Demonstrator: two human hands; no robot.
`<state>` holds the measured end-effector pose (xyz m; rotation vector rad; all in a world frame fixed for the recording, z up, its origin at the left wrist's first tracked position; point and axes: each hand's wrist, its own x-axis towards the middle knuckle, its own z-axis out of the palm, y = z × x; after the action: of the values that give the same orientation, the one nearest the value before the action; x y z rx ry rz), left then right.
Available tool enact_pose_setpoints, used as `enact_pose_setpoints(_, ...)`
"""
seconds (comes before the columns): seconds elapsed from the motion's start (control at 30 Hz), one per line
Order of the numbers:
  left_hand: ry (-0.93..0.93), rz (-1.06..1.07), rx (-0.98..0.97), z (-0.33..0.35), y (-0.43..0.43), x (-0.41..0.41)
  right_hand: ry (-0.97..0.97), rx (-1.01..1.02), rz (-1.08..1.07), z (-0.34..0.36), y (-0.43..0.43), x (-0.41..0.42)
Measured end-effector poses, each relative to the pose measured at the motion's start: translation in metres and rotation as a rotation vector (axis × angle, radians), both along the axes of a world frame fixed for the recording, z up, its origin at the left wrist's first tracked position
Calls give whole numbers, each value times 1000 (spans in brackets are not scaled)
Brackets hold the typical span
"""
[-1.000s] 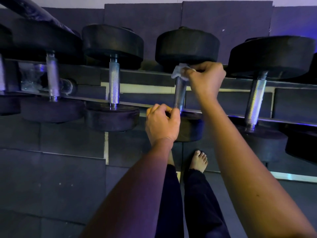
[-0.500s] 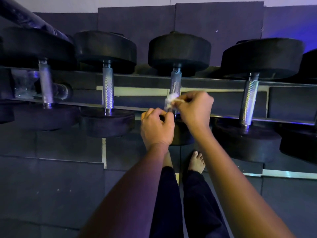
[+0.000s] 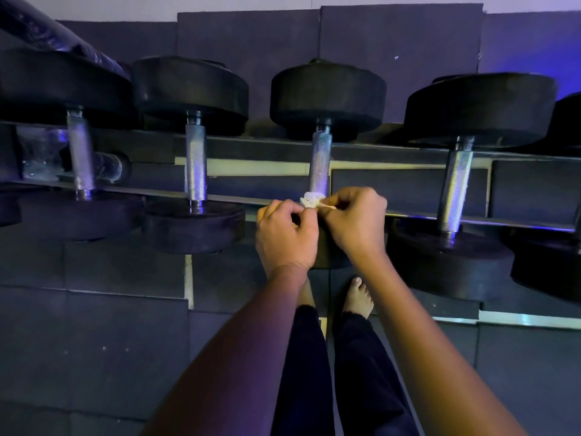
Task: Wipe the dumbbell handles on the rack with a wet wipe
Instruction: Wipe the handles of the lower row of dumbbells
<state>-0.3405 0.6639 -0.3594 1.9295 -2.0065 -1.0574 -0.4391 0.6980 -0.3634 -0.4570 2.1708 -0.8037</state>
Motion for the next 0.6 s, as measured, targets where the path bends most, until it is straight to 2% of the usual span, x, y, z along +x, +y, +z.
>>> enact_pose_setpoints(0.37, 9, -11, -4, -2, 0, 0, -249, -304, -372, -20, -47, -45)
enact_pose_setpoints(0.5, 11, -11, -24, -2, 0, 1, -411, -297, -361, -23, -27, -32)
enact_pose_setpoints(0.6, 9, -10, -32, -3, 0, 1, -402, -180, -217, -21, -2, -24)
